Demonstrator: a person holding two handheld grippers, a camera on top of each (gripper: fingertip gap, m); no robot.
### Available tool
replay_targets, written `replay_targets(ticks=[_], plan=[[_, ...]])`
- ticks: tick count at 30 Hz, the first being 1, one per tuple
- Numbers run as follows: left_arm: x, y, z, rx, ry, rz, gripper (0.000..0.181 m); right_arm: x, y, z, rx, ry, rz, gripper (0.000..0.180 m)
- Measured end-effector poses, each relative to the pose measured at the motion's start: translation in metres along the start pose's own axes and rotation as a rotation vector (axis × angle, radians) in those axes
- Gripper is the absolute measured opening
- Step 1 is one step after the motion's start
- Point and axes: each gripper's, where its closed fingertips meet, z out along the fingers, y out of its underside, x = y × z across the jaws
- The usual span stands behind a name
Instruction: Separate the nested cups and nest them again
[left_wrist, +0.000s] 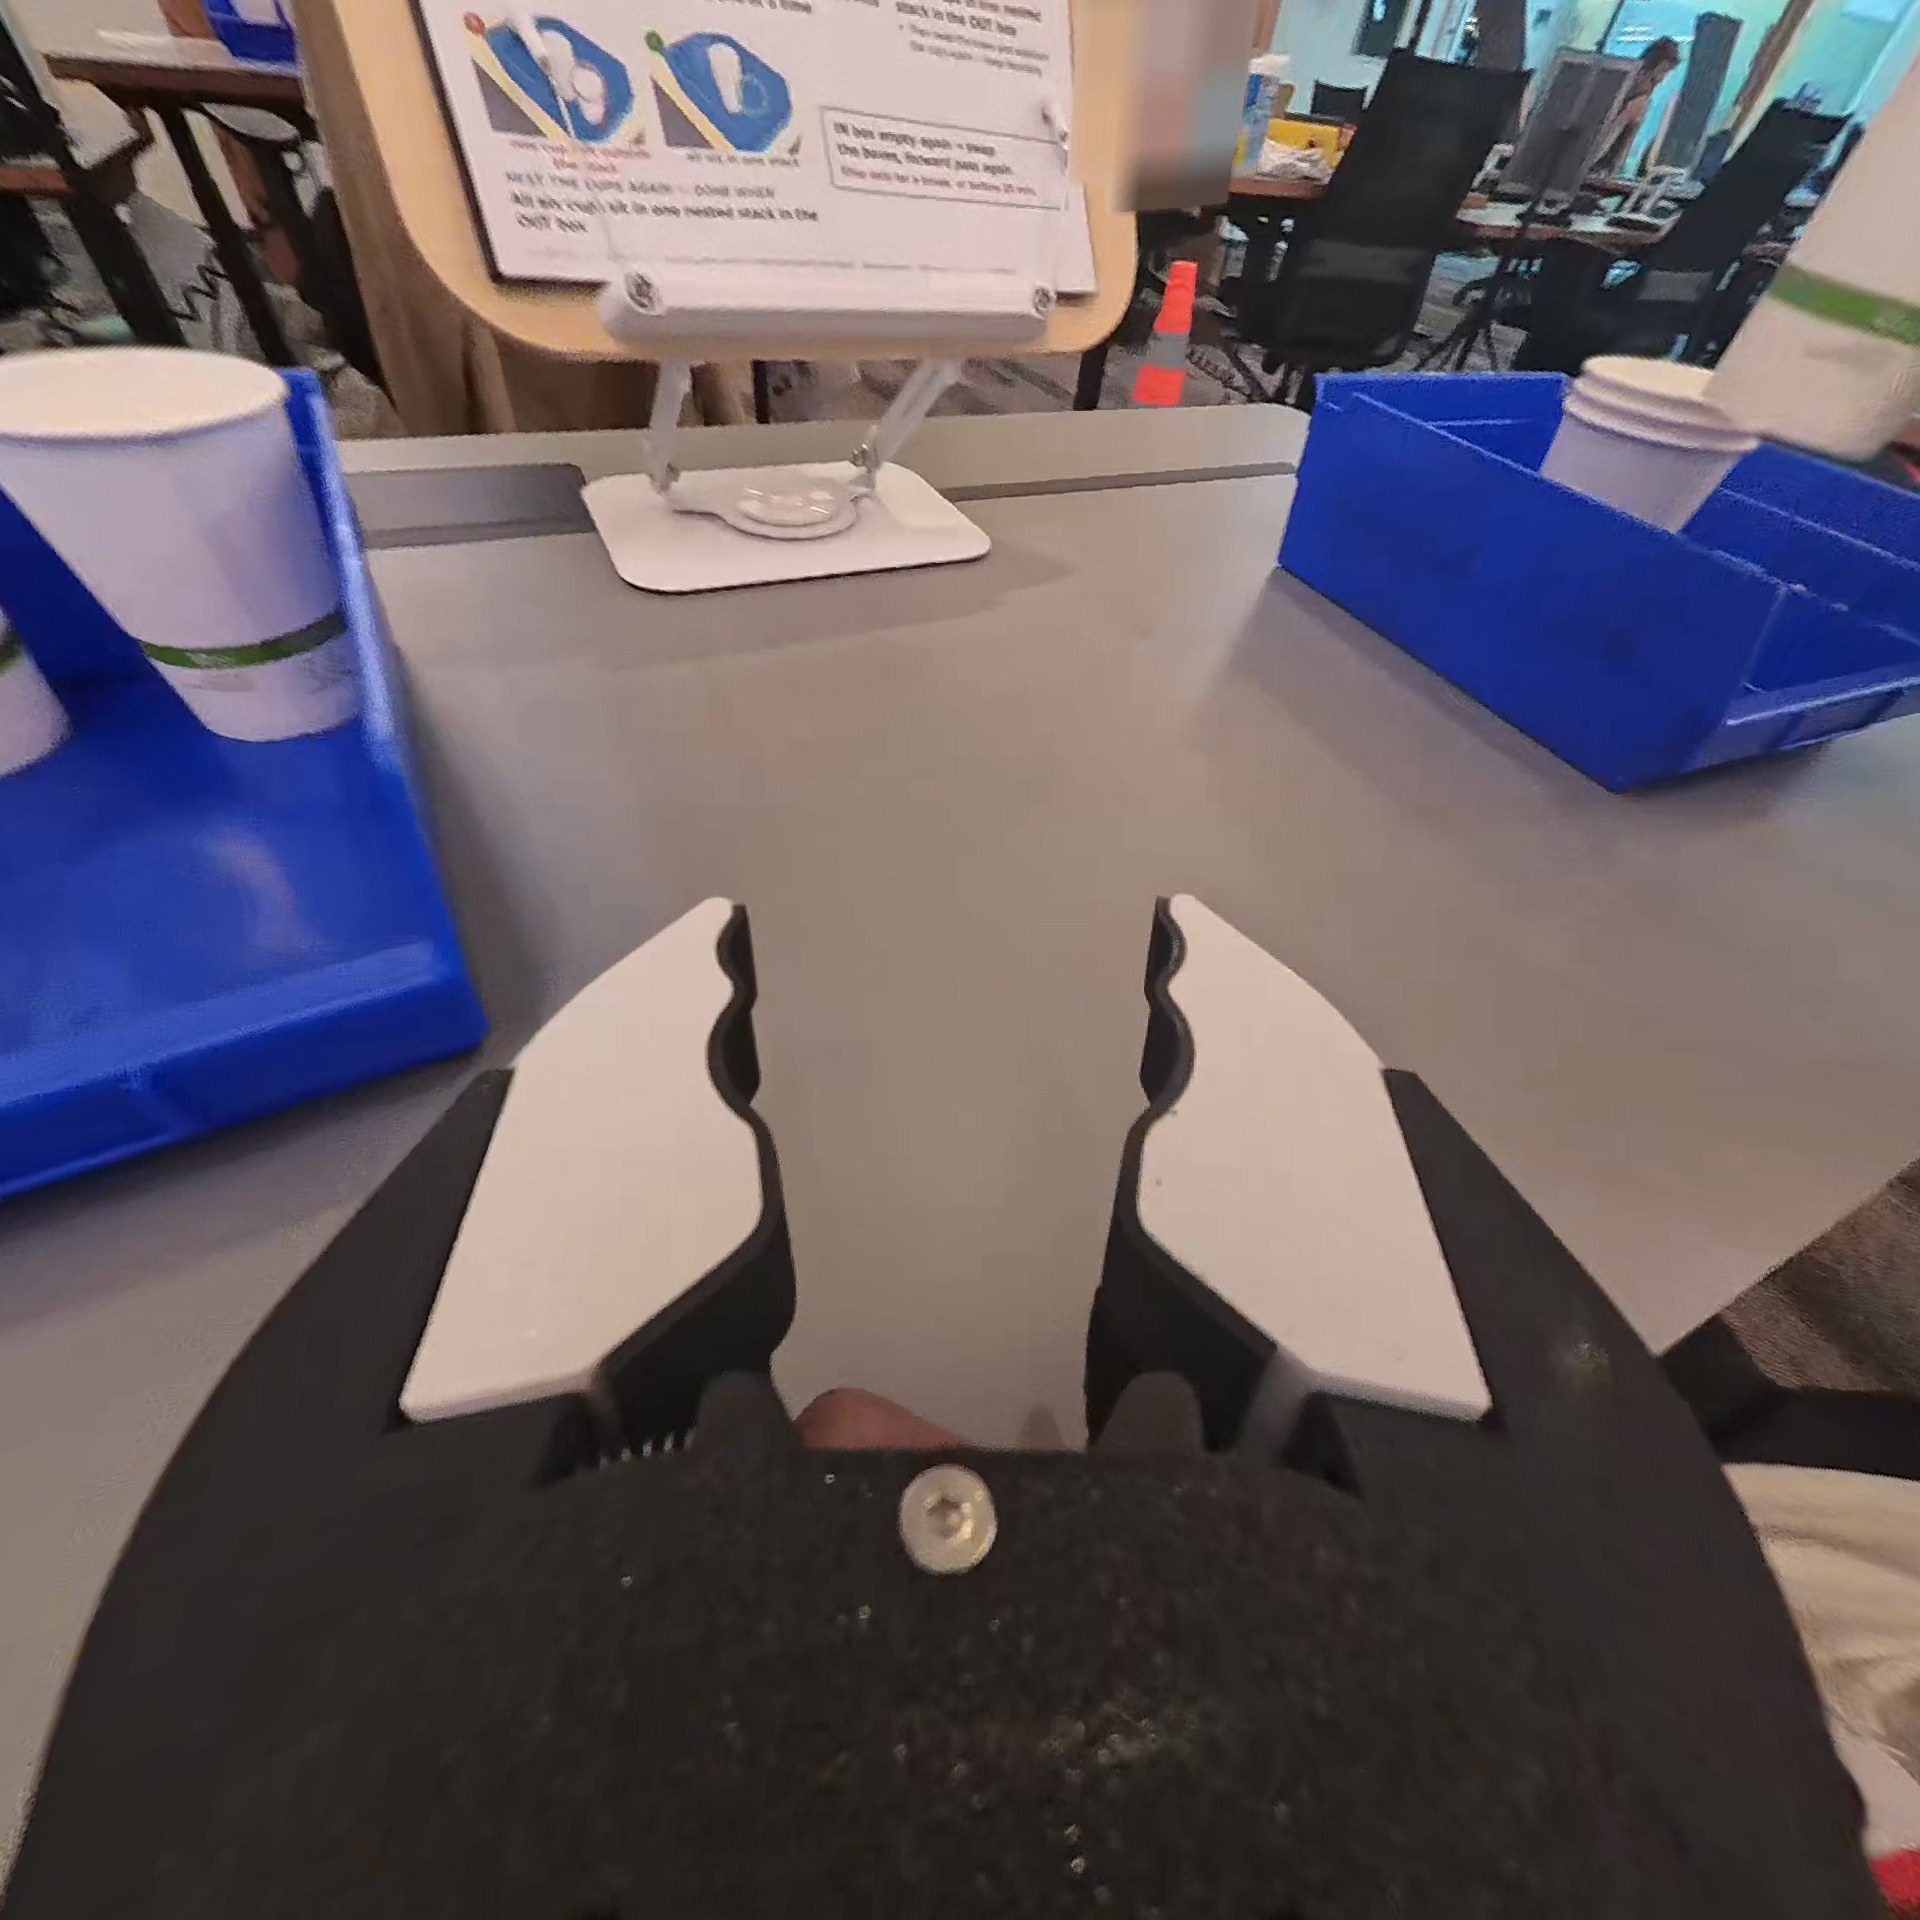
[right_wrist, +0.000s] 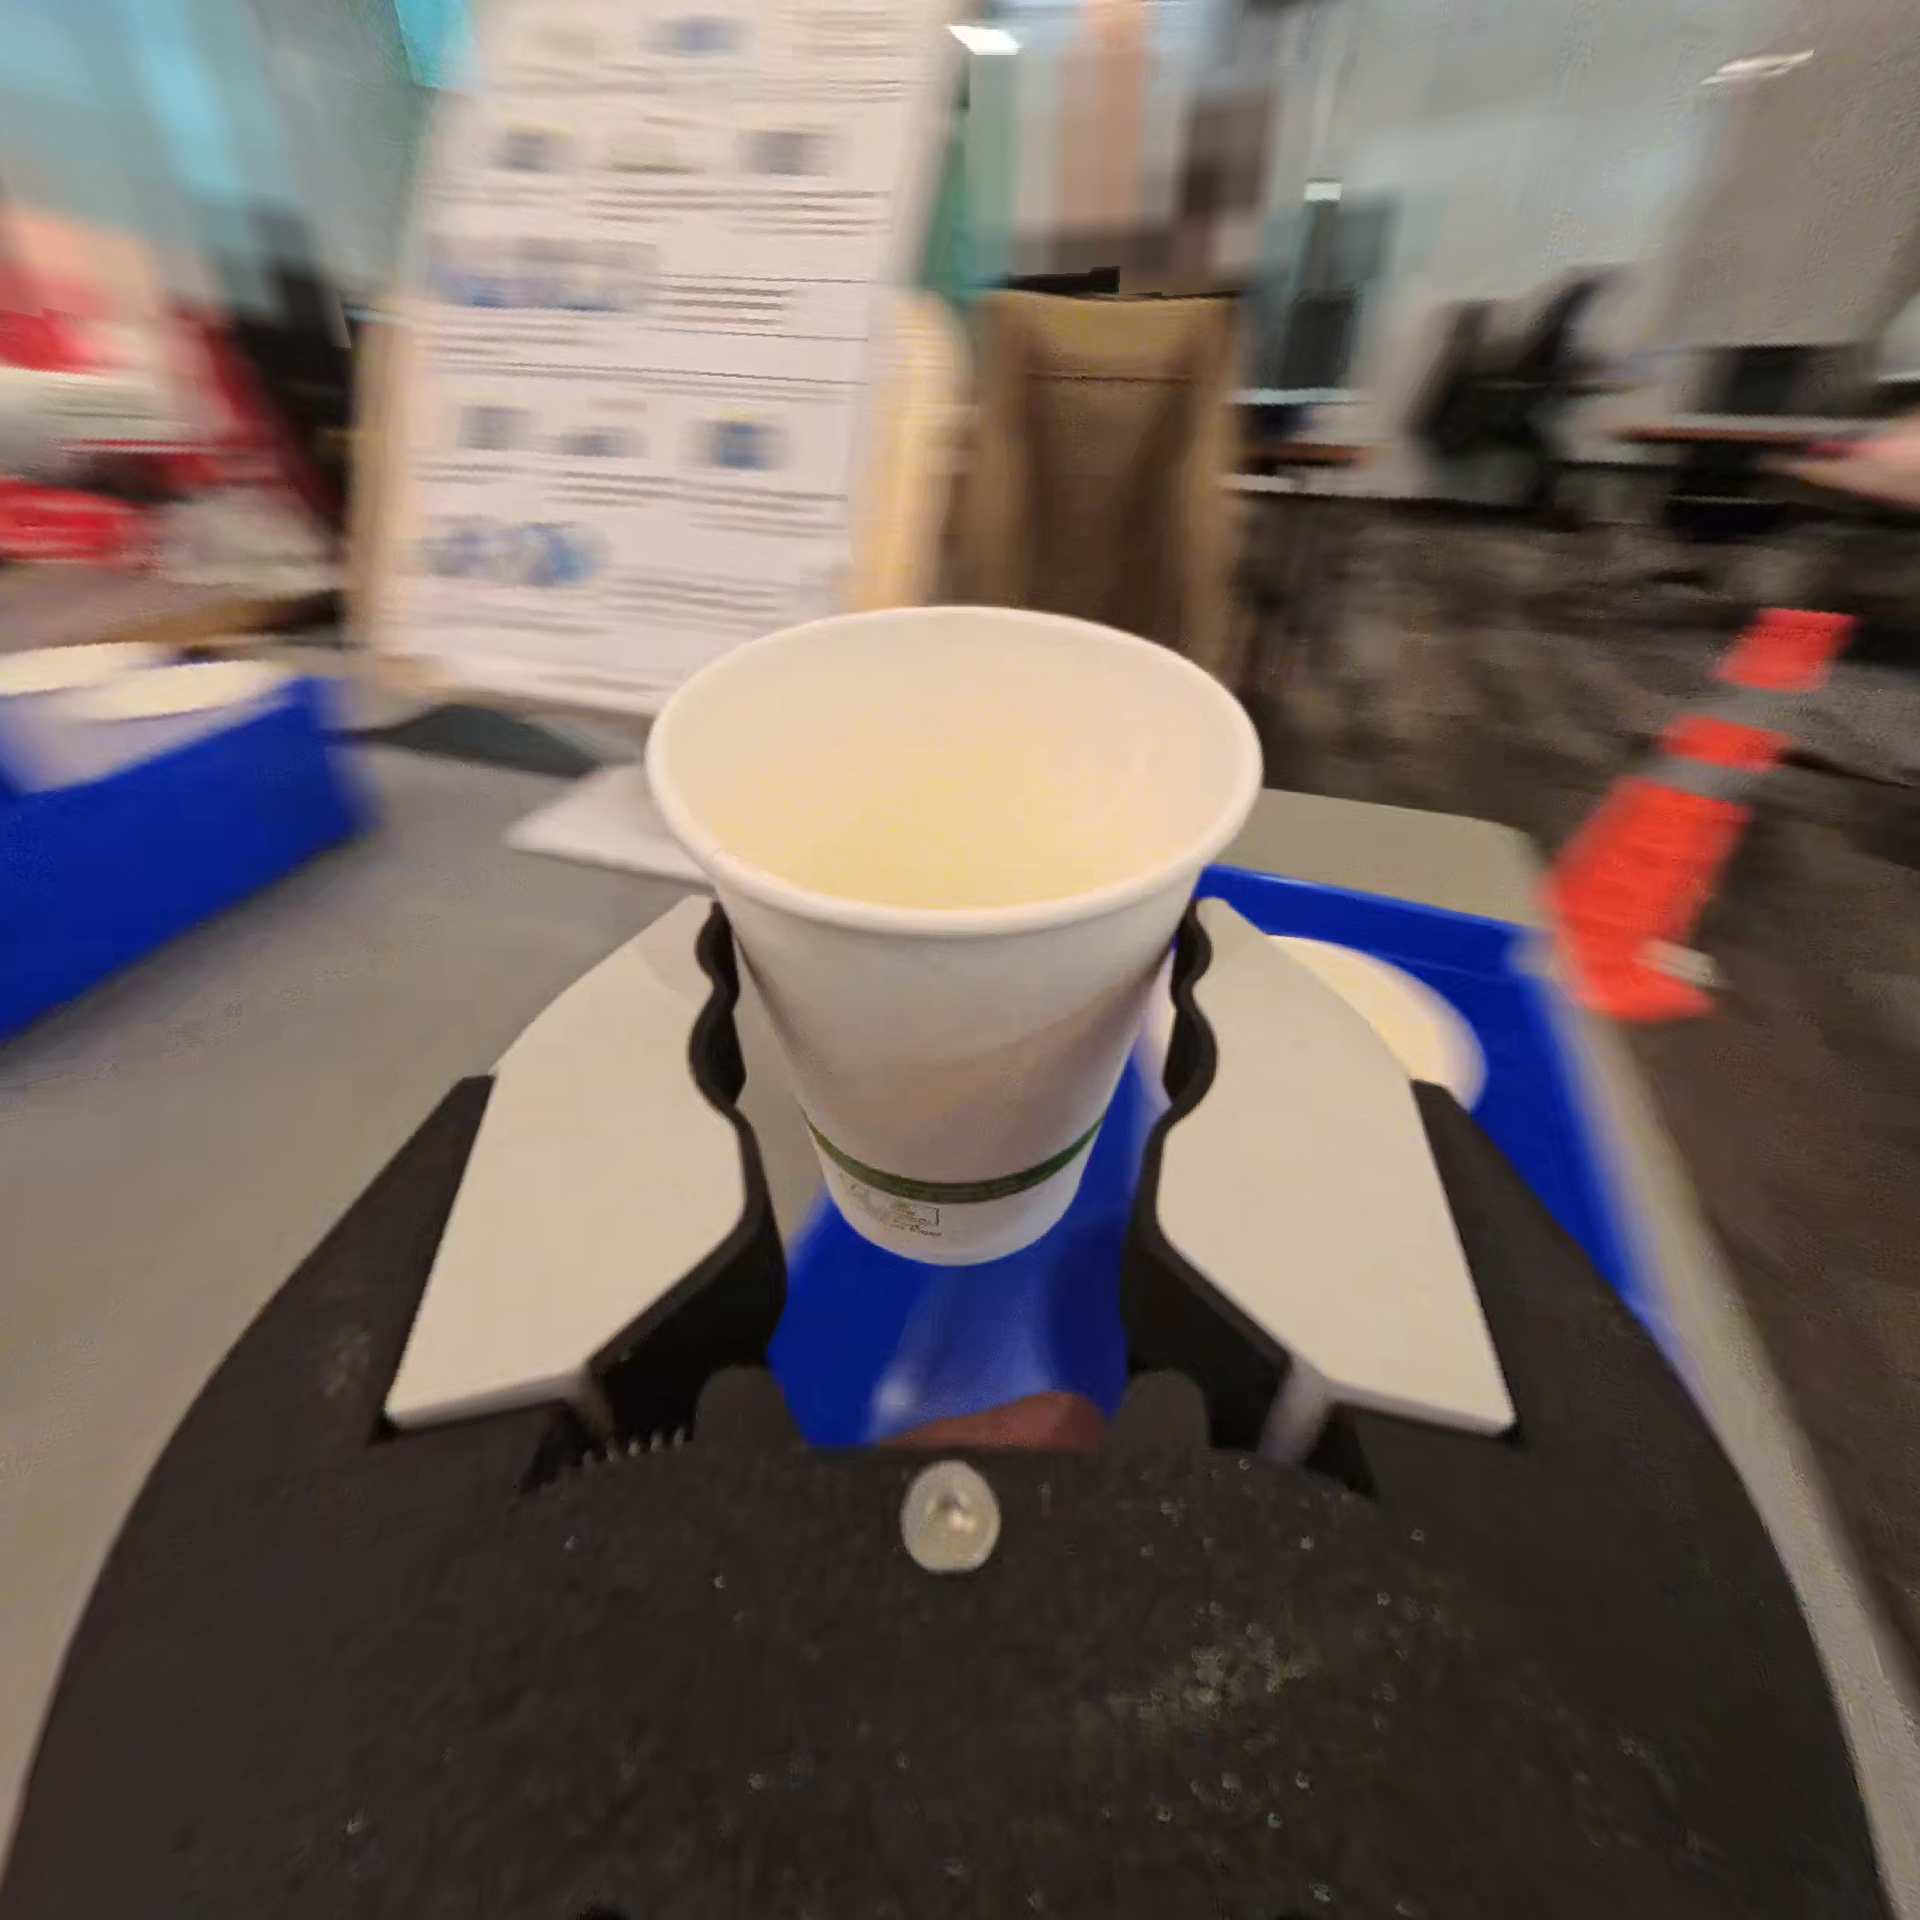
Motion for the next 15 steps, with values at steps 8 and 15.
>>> replay_targets(ticks=[8,15], plan=[[0.028,0.015,0.012,-0.059,0.050,0.080,0.074,0.104,-0.020,0.046,-0.064,0.414,0.004,0.080],[0.026,0.014,0.009,-0.057,0.045,0.101,0.073,0.116,0.008,0.079,-0.156,0.416,0.033,0.080]])
